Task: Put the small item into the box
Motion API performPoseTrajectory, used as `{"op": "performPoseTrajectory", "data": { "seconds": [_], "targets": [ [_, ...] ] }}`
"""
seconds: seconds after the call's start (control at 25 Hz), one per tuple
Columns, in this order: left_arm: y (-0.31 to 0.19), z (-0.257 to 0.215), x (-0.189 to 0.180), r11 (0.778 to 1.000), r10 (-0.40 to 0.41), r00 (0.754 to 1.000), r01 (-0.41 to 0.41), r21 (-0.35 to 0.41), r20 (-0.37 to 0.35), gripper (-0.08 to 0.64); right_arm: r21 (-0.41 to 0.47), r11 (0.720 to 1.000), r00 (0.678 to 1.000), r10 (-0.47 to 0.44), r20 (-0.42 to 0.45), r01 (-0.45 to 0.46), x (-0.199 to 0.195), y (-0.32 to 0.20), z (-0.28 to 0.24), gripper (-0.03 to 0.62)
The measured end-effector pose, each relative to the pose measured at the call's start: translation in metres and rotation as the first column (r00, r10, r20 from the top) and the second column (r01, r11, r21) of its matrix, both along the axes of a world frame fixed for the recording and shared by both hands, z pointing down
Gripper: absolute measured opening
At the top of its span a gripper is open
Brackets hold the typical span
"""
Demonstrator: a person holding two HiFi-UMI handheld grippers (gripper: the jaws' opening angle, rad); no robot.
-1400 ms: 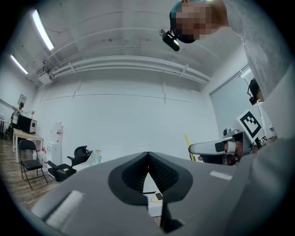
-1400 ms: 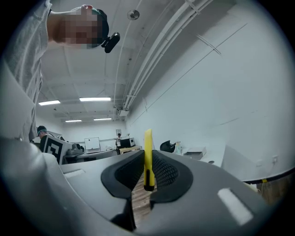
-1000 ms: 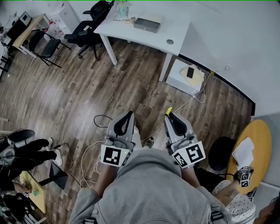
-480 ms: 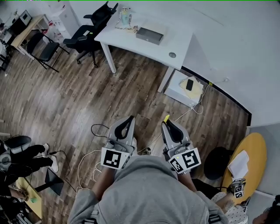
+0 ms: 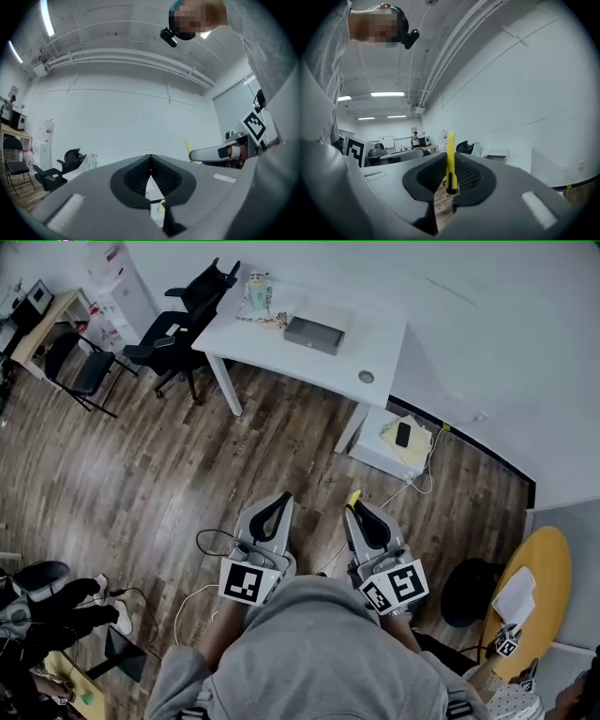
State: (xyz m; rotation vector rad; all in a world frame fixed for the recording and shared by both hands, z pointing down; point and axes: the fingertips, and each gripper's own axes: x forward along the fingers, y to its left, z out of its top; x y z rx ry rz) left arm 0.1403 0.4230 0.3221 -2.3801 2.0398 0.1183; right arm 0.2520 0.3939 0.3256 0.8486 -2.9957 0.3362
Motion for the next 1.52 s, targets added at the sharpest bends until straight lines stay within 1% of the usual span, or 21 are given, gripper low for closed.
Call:
{"op": "performPoseTrajectory", "data": {
  "seconds": [0.16, 0.28, 0.32, 0.4, 0.44, 0.64, 0.72, 0.84, 1.04, 1.16, 1.2, 1.32, 1.36, 1.44, 1.52],
  "targets": [
    [-0.017, 0.000, -0.023, 1.000, 0.021, 1.000, -0.021, -0.014, 0.005, 0.003, 0.002, 0.999, 0.999, 0.034, -0.001, -0.034, -0.020, -0.014, -0.001, 0.071],
    [-0.030, -0.003, -0.044, 0.999, 0.024, 1.000, -0.024, 0.028, 0.007, 0.003, 0.007, 0.998, 0.998, 0.058, -0.002, -0.058, -0.036, -0.025, -0.002, 0.072],
    [-0.033, -0.003, -0.050, 0.999, 0.029, 1.000, -0.029, 0.029, 0.008, 0.003, 0.007, 0.998, 0.998, 0.066, 0.000, -0.066, -0.042, -0.029, -0.002, 0.072],
    [-0.037, -0.003, -0.058, 0.999, 0.049, 0.999, -0.049, 0.002, 0.014, 0.003, 0.006, 0.997, 0.997, 0.083, 0.003, -0.083, -0.051, -0.035, -0.002, 0.072],
    [-0.039, -0.003, -0.063, 0.999, 0.054, 0.998, -0.054, 0.001, 0.014, 0.003, 0.005, 0.996, 0.996, 0.090, 0.004, -0.090, -0.055, -0.037, -0.001, 0.072],
    [-0.047, -0.002, -0.096, 0.999, 0.038, 0.999, -0.038, 0.036, 0.008, 0.003, 0.006, 0.993, 0.993, 0.115, -0.002, -0.115, -0.076, -0.044, 0.002, 0.072],
    [-0.049, -0.002, -0.104, 0.999, 0.034, 0.999, -0.034, 0.038, -0.002, 0.003, 0.004, 0.993, 0.993, 0.120, -0.007, -0.120, -0.081, -0.047, 0.001, 0.072],
    [-0.050, -0.002, -0.110, 0.999, 0.044, 0.999, -0.044, 0.019, -0.005, 0.003, 0.004, 0.992, 0.992, 0.129, -0.017, -0.129, -0.086, -0.050, 0.000, 0.072],
    [-0.049, -0.002, -0.114, 0.998, 0.058, 0.998, -0.058, 0.006, -0.010, 0.003, 0.010, 0.989, 0.989, 0.145, -0.021, -0.144, -0.088, -0.053, -0.004, 0.072],
    [-0.056, -0.001, -0.117, 0.998, 0.060, 0.998, -0.060, -0.021, 0.003, 0.003, -0.002, 0.989, 0.989, 0.146, -0.011, -0.146, -0.089, -0.062, -0.004, 0.072],
    [-0.060, -0.001, -0.117, 0.998, 0.058, 0.998, -0.058, -0.017, 0.003, 0.003, -0.006, 0.989, 0.989, 0.147, -0.006, -0.147, -0.088, -0.065, -0.003, 0.072],
    [-0.068, -0.002, -0.119, 0.998, 0.042, 0.999, -0.041, 0.038, -0.011, 0.003, -0.011, 0.988, 0.988, 0.154, -0.007, -0.154, -0.083, -0.075, 0.000, 0.072],
    [-0.071, -0.002, -0.120, 0.998, 0.039, 0.999, -0.038, 0.046, -0.009, 0.003, -0.011, 0.988, 0.988, 0.156, -0.008, -0.156, -0.083, -0.080, 0.001, 0.072],
    [-0.079, -0.001, -0.124, 0.999, 0.031, 1.000, -0.031, 0.045, 0.000, 0.003, -0.015, 0.988, 0.988, 0.154, -0.009, -0.154, -0.085, -0.092, 0.003, 0.072],
    [-0.090, 0.000, -0.128, 1.000, 0.022, 1.000, -0.022, 0.021, 0.008, 0.003, -0.020, 0.989, 0.990, 0.143, -0.007, -0.143, -0.090, -0.106, 0.005, 0.072]
  ]
}}
